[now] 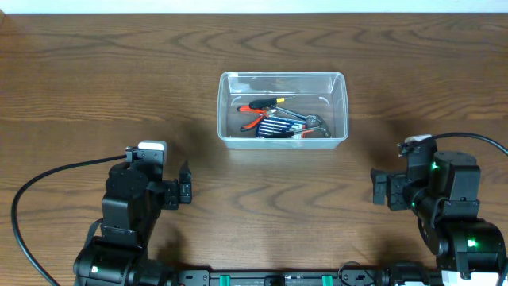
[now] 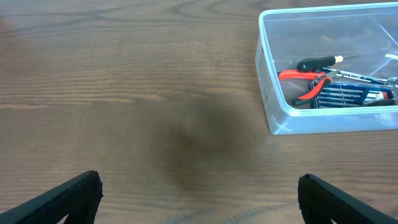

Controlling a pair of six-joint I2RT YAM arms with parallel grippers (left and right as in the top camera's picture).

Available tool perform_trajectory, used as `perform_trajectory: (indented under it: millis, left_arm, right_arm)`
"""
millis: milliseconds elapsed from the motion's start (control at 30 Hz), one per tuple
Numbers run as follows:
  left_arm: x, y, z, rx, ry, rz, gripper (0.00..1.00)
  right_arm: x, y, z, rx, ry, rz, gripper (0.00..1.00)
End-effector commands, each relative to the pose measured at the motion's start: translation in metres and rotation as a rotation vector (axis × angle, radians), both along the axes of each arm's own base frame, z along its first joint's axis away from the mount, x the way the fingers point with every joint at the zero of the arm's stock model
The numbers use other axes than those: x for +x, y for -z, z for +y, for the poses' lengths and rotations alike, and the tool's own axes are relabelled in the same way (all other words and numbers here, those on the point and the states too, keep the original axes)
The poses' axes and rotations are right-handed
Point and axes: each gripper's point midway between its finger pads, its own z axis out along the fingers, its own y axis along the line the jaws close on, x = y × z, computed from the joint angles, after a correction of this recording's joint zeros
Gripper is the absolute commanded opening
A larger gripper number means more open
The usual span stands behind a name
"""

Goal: Pack container

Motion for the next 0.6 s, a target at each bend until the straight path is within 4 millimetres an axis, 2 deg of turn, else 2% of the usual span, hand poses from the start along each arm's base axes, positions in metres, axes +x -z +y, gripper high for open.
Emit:
perform_trajectory:
  millis: [0,333,433,567]
  left_arm:
    - [0.0,0.001,0.001,-0.002,-0.014,0.004,0.98]
    - [0.0,0.001,0.001,-0.002,-0.014,0.004,0.99]
    - [0.0,0.001,0.001,-0.002,-0.014,0.004,0.98]
    - [0.0,0.001,0.001,-0.002,-0.014,0.004,0.98]
  right_arm:
    - [-0.003,0.005,0.0,0.0,0.008,0.018,0.99]
    - [-0.006,0.006,0.0,0.0,0.007,0.026,0.99]
    - [-0.01,-0.005,0.004,0.019,-0.007,-0.03,0.99]
    - [-0.026,-0.026,0.013,0.057,-0.044,-0.172,0.99]
